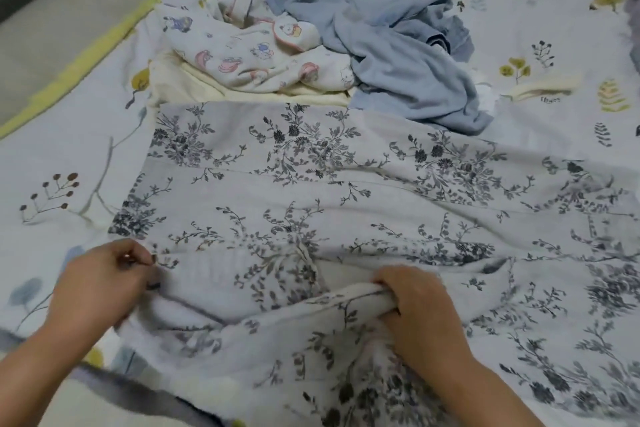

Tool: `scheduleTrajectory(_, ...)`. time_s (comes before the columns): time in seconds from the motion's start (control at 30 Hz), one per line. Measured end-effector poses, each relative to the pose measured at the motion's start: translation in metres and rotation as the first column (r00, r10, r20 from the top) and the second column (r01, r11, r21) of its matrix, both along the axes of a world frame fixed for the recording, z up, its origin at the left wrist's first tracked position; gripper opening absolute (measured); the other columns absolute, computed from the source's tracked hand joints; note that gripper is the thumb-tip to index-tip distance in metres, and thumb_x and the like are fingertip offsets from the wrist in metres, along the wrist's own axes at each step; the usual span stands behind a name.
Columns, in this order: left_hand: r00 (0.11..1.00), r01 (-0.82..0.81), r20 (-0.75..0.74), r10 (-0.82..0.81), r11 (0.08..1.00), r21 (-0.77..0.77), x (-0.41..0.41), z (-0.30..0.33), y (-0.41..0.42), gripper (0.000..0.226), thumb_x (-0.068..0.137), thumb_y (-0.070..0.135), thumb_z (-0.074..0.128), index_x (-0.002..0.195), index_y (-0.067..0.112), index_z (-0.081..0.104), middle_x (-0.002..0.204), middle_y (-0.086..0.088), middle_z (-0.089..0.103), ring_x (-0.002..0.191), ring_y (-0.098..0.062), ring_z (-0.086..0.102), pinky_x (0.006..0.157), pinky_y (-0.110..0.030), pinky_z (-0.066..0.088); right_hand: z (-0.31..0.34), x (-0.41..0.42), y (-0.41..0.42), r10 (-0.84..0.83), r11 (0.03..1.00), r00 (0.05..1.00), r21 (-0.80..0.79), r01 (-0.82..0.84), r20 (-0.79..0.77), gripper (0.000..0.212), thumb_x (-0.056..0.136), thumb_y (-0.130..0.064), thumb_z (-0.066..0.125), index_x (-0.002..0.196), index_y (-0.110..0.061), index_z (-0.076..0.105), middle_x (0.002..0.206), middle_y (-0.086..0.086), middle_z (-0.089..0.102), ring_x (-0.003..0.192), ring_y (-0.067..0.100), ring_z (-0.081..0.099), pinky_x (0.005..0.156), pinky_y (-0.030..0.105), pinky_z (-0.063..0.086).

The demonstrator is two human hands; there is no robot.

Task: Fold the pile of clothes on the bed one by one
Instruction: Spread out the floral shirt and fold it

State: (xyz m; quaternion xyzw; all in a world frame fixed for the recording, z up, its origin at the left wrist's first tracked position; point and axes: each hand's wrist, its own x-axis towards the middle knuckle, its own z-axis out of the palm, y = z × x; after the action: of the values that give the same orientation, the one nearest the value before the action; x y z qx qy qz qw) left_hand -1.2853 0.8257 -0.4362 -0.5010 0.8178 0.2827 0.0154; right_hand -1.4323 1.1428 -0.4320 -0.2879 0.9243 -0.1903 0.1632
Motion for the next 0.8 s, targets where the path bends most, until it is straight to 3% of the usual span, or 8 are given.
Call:
scheduleTrajectory(0.17, 0.939, 0.339, 0.082, -0.334, 0.939, -0.064, 0.015, -0.025, 0.001, 0.019, 0.086, 0.024, 0.061, 0.099, 0.013, 0.070, 0.102, -0.012, 0.062, 0.100, -0.035, 0.058, 0.082, -0.039, 0.043, -0.015, -0.012, -0.019, -0.114, 0.993, 0.990, 0.049, 0.111, 0.081, 0.018, 0.081, -0.010, 0.062, 0.093, -0.024, 0.060, 0.086, -0.005, 0.061, 0.082, 0.017, 0.057, 0.068, 0.028, 0.043)
scheduleTrajectory(0.27, 0.777, 0.613, 0.134, -0.615, 0.788, 0.055, 0.023, -0.035, 0.020, 0.089, 0.068, 0.086, 0.031, 0.129, 0.025, 0.054, 0.143, -0.004, 0.037, 0.135, -0.028, 0.031, 0.110, -0.045, 0.024, -0.024, -0.018, -0.029, -0.181, 0.981, 0.978, 0.089, 0.173, 0.099, 0.016, 0.083, -0.011, 0.057, 0.092, -0.023, 0.058, 0.084, -0.004, 0.061, 0.077, 0.018, 0.055, 0.063, 0.031, 0.043)
scheduleTrajectory(0.33, 0.611, 0.753, 0.241, -0.754, 0.648, 0.117, 0.030, -0.042, 0.028, 0.112, 0.056, 0.094, 0.028, 0.144, 0.023, 0.030, 0.149, 0.006, 0.016, 0.143, -0.022, 0.012, 0.115, -0.048, 0.006, -0.026, -0.022, -0.032, -0.205, 0.977, 0.975, 0.074, 0.199, 0.088, 0.016, 0.082, -0.009, 0.056, 0.090, -0.023, 0.058, 0.082, -0.003, 0.061, 0.074, 0.018, 0.053, 0.059, 0.030, 0.040)
scheduleTrajectory(0.4, 0.557, 0.804, 0.314, -0.769, 0.594, 0.028, 0.033, -0.047, 0.029, 0.097, 0.061, 0.067, 0.069, 0.137, 0.011, 0.045, 0.145, 0.000, 0.034, 0.139, -0.030, 0.027, 0.112, -0.060, 0.017, -0.025, -0.026, -0.031, -0.213, 0.976, 0.976, 0.052, 0.210, 0.051, 0.017, 0.082, -0.007, 0.057, 0.091, -0.021, 0.059, 0.079, -0.003, 0.060, 0.073, 0.019, 0.052, 0.058, 0.031, 0.038)
scheduleTrajectory(0.5, 0.765, 0.644, 0.128, -0.631, 0.750, -0.151, 0.030, -0.048, 0.012, 0.025, 0.065, 0.022, 0.082, 0.086, 0.021, 0.067, 0.108, -0.001, 0.069, 0.120, -0.028, 0.055, 0.109, -0.054, 0.028, -0.022, -0.028, -0.025, -0.190, 0.980, 0.981, 0.071, 0.187, 0.040, 0.018, 0.084, -0.004, 0.055, 0.090, -0.021, 0.058, 0.072, -0.004, 0.059, 0.065, 0.018, 0.052, 0.052, 0.029, 0.034)
scheduleTrajectory(0.53, 0.808, 0.589, 0.058, -0.586, 0.807, -0.045, 0.029, -0.040, 0.003, 0.018, 0.070, 0.023, 0.077, 0.070, 0.030, 0.060, 0.087, 0.003, 0.071, 0.102, -0.020, 0.064, 0.107, -0.043, 0.033, -0.020, -0.028, -0.023, -0.164, 0.984, 0.985, 0.088, 0.158, 0.060, 0.019, 0.085, -0.005, 0.054, 0.087, -0.023, 0.056, 0.068, -0.005, 0.058, 0.063, 0.015, 0.051, 0.050, 0.028, 0.032)
scheduleTrajectory(0.63, 0.864, 0.495, -0.120, -0.489, 0.784, 0.375, 0.026, -0.010, -0.031, 0.030, 0.065, 0.040, 0.071, 0.050, 0.025, 0.049, 0.043, 0.003, 0.050, 0.040, -0.005, 0.045, 0.051, -0.023, 0.043, -0.012, -0.034, -0.019, -0.106, 0.988, 0.983, 0.131, 0.087, 0.150, 0.028, 0.088, -0.009, 0.052, 0.072, -0.032, 0.048, 0.063, -0.010, 0.055, 0.059, 0.007, 0.049, 0.048, 0.025, 0.031)
scheduleTrajectory(0.8, 0.770, 0.579, -0.157, -0.618, 0.574, 0.579, 0.003, 0.054, -0.096, 0.037, 0.056, 0.057, 0.081, 0.063, 0.026, 0.062, 0.046, 0.000, 0.049, 0.041, -0.014, 0.039, 0.043, -0.023, 0.030, 0.009, -0.061, -0.030, -0.163, 0.985, 0.940, -0.005, 0.172, 0.301, 0.022, 0.081, -0.025, 0.064, 0.060, -0.023, 0.057, 0.052, -0.008, 0.061, 0.045, 0.002, 0.054, 0.046, 0.023, 0.034)
